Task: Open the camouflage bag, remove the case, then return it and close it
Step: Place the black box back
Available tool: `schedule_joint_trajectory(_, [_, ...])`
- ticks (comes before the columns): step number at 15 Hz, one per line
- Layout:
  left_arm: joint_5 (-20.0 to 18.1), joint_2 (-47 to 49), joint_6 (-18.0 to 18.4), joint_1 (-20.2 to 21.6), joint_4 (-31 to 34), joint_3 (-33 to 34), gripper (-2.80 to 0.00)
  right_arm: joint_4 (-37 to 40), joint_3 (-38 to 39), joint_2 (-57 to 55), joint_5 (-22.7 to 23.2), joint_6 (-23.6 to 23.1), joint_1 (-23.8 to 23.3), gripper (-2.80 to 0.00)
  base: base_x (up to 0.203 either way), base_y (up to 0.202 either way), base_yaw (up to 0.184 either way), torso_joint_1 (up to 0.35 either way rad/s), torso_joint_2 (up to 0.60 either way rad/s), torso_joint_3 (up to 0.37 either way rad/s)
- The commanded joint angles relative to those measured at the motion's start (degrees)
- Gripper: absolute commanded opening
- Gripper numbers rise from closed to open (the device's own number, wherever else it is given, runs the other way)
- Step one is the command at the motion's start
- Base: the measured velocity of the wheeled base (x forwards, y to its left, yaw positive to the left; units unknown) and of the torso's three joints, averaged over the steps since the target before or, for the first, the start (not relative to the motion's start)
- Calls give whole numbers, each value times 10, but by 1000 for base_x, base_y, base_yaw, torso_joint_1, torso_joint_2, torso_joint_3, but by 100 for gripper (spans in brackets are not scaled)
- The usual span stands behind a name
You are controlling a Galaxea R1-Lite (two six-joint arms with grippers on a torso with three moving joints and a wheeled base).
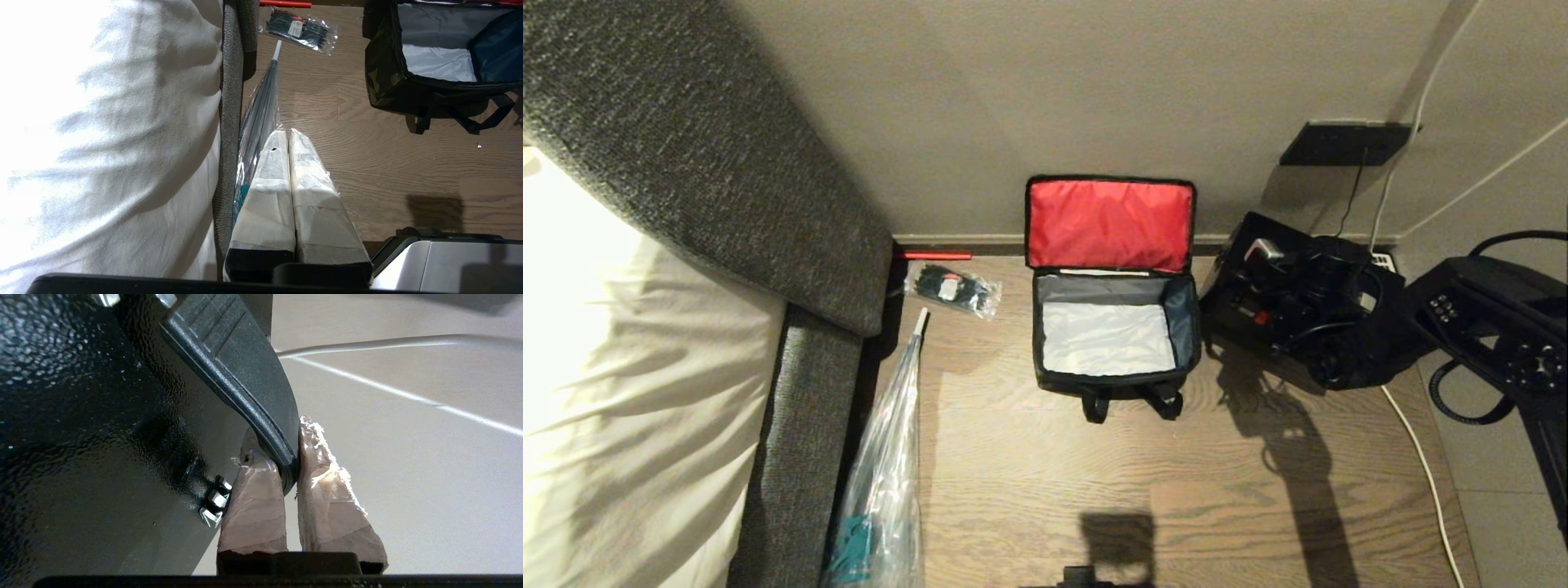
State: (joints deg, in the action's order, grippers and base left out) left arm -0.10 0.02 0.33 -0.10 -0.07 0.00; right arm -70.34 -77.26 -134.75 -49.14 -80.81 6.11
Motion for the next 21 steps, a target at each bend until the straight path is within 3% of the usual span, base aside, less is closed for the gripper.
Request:
schedule_joint_trajectory(1, [0, 0, 0, 0, 0, 0, -280, -2, 11, 63, 4, -25, 6, -280, 0, 0, 0, 0, 0, 0])
schedule_joint_trajectory(7, [0, 0, 0, 0, 0, 0, -280, 2, 38, 132, 14, -67, 33, -280, 0, 0, 0, 0, 0, 0])
schedule_joint_trajectory(18, [0, 0, 0, 0, 0, 0, -280, 33, 52, 168, 28, -81, 145, -280, 0, 0, 0, 0, 0, 0])
schedule_joint_trajectory(21, [0, 0, 0, 0, 0, 0, -280, 36, 53, 179, 28, -87, 157, -280, 0, 0, 0, 0, 0, 0])
